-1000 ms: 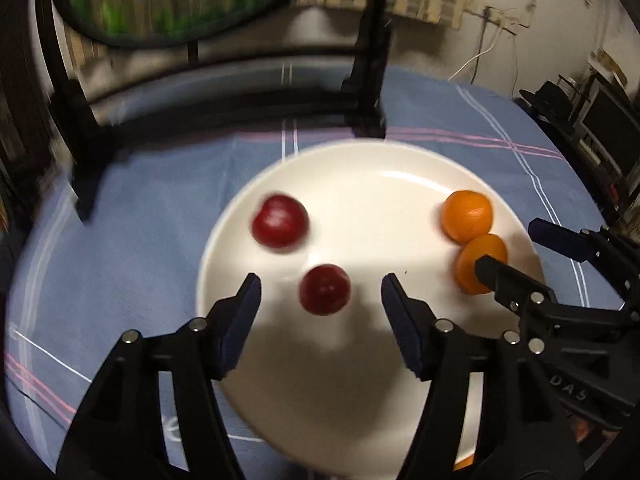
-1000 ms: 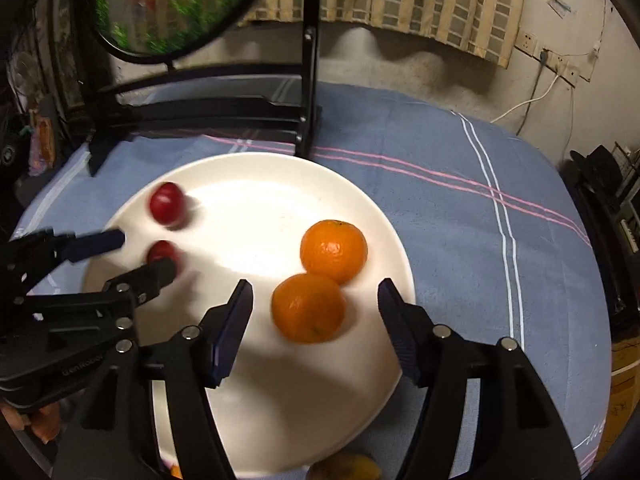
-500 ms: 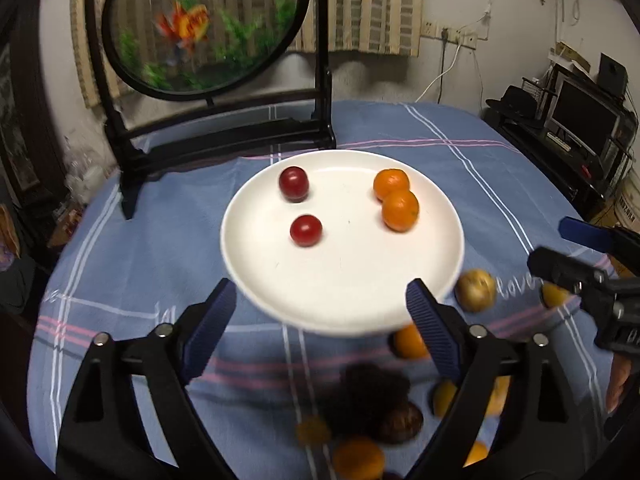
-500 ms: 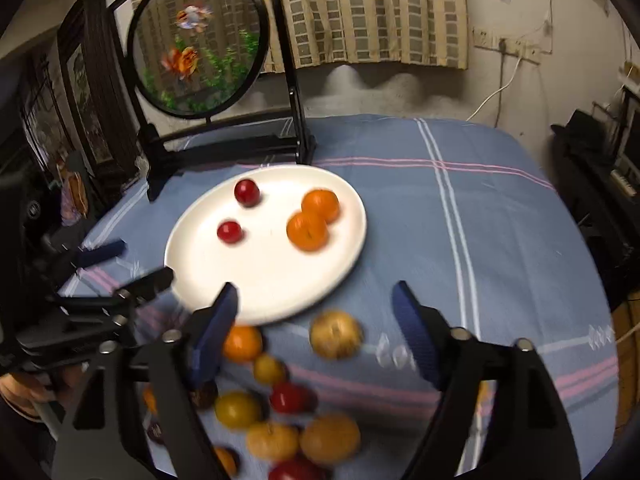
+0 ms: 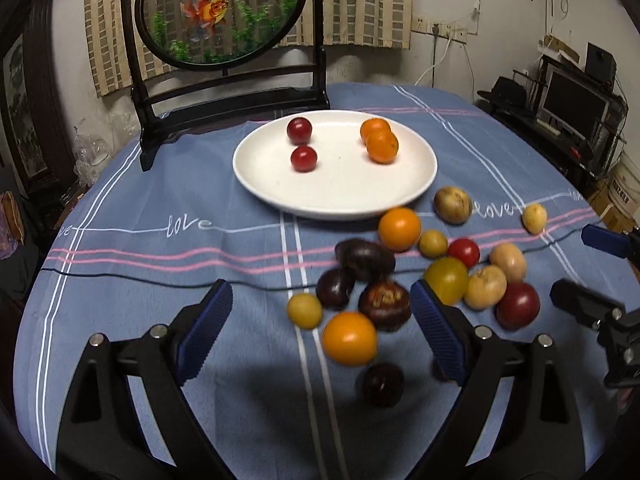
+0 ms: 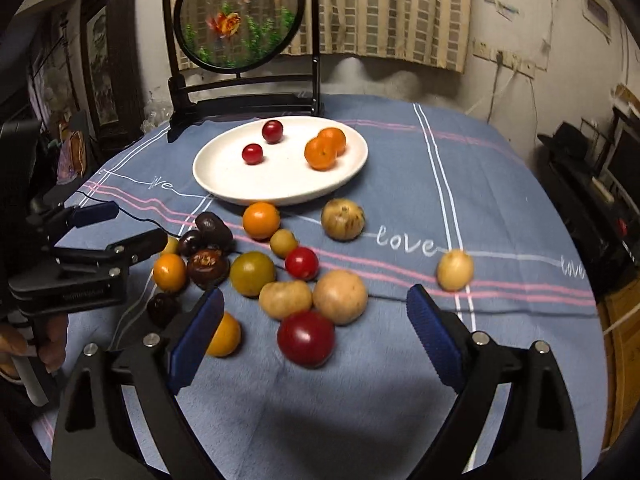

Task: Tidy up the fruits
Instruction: 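Grasp the orange fruit with the left tool while the right tool grasps the yellow fruit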

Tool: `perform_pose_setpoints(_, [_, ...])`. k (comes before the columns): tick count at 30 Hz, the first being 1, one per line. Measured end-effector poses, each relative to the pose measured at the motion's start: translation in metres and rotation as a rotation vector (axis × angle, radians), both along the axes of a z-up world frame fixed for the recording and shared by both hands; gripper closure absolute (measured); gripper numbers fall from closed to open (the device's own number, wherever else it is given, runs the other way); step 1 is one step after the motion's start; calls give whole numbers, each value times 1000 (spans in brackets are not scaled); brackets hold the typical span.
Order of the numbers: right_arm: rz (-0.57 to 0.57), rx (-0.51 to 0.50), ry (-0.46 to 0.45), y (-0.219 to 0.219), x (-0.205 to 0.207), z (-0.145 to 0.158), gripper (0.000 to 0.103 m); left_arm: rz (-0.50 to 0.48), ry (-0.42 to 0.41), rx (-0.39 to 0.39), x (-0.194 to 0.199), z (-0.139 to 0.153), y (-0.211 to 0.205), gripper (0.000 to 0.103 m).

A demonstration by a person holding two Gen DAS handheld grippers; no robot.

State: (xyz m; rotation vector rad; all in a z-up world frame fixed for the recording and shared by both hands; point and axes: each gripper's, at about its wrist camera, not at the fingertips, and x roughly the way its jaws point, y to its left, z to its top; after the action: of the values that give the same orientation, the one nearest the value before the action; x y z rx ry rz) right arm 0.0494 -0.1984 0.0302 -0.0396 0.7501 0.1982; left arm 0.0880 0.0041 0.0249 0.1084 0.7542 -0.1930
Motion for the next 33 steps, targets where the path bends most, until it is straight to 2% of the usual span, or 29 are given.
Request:
perform_pose_setpoints(4, [-6, 50, 9, -8, -2, -10, 10, -15, 5, 15, -7, -7, 3, 11])
perform_pose_setpoints(11, [5, 188, 12, -25, 5, -21, 10, -70, 72, -14, -13, -27, -4, 11])
perform_pose_setpoints(15, [15, 162, 22, -22, 2, -21, 10, -95, 74, 5, -15, -35, -7, 11])
perform_pose_setpoints(25, [200, 110, 2, 13, -15, -18, 10, -59, 94, -30, -7, -34, 4, 11])
perform_pose_setpoints(27, [239, 102, 10, 20, -17, -19, 14, -45, 91, -32, -5, -33, 6, 11])
perform_pose_setpoints(28, [271, 99, 20, 26, -19, -20, 21, -40, 89, -32, -5, -33, 6, 11])
perform_pose_setpoints(29, [298, 103, 32, 30, -19, -22, 24, -35, 87, -33, -4, -32, 7, 11])
perform_pose_setpoints(33, [327, 68, 81, 45, -17, -33, 26, -28, 97, -40, -1, -33, 10, 11])
